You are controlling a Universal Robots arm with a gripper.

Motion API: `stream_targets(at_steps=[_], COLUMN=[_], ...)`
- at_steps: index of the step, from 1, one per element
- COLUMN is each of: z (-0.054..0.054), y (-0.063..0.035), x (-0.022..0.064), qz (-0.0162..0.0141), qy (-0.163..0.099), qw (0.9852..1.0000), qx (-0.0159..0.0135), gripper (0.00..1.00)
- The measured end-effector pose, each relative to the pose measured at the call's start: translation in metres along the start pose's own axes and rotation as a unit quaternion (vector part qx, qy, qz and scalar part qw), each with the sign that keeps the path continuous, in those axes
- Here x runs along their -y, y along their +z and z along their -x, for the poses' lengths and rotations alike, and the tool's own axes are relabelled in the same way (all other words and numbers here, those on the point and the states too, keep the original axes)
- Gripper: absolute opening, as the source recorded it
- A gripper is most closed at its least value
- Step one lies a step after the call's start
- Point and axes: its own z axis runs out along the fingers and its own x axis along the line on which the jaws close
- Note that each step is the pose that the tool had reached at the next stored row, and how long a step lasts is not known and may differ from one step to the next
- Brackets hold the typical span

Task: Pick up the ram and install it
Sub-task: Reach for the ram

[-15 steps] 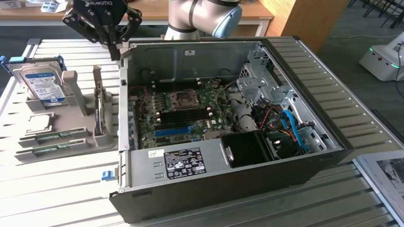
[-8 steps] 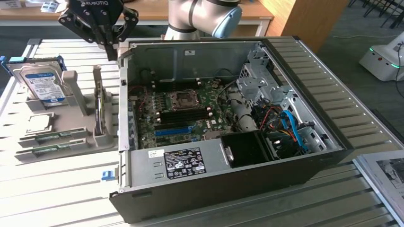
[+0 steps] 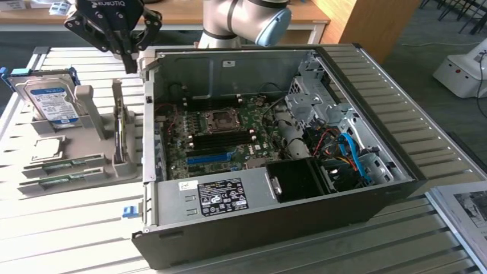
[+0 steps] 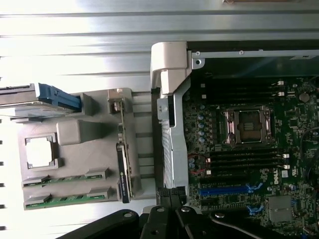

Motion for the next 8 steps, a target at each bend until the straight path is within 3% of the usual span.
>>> stream_targets(at_steps=[8], z=[-0.0068], y=[-0.0003], x=[0.0005], qz=[0.0], qy=[0.0], qw=[1.0], qx=[0.0], gripper=[0.1])
